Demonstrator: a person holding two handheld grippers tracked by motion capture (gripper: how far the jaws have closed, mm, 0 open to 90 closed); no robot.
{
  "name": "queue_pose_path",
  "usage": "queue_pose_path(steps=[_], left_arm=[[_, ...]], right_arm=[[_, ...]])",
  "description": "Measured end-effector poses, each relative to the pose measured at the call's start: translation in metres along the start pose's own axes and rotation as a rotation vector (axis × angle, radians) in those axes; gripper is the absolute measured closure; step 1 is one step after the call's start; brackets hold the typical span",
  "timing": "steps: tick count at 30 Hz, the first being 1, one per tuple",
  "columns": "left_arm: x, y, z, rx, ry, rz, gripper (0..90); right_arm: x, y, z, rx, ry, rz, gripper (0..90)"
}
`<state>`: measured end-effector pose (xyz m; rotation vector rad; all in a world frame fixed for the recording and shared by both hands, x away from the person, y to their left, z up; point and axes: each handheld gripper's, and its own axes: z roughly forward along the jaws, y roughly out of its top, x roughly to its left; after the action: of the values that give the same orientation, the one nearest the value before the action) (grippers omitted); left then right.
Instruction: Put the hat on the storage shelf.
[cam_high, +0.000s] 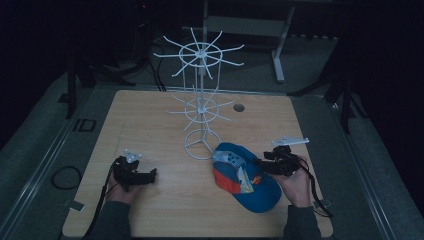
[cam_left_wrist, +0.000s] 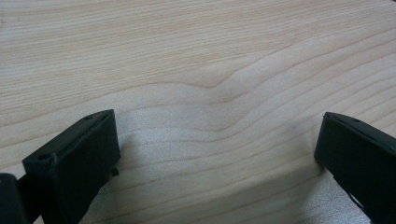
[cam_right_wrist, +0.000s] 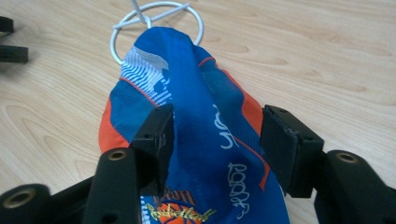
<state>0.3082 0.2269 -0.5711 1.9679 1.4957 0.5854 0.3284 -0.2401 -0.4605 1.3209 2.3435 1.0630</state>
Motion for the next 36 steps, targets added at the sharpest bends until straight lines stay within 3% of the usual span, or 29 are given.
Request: queue_pose_path(steps=[3, 16, 24, 36], left_arm=[[0.0, 0.0, 0.0, -0.001, -0.001, 0.0, 0.1], [0.0, 0.0, 0.0, -0.001, -0.001, 0.001, 0.1], [0.0, 0.0, 0.0, -0.001, -0.001, 0.001, 0.1], [0.0, 0.0, 0.0, -0.001, -0.002, -0.002, 0.1]], right_arm=[[0.003, 0.001, -0.002, 0.001, 0.006, -0.027, 40.3], [0.004, 0.008, -0.007, 0.025, -0.053, -0.074, 47.7], [-0.004, 0.014, -0.002, 0.061, -0.025, -0.078, 47.9], [-0.01, 0.031, -0.002, 0.07, 0.035, -0.102, 47.6]])
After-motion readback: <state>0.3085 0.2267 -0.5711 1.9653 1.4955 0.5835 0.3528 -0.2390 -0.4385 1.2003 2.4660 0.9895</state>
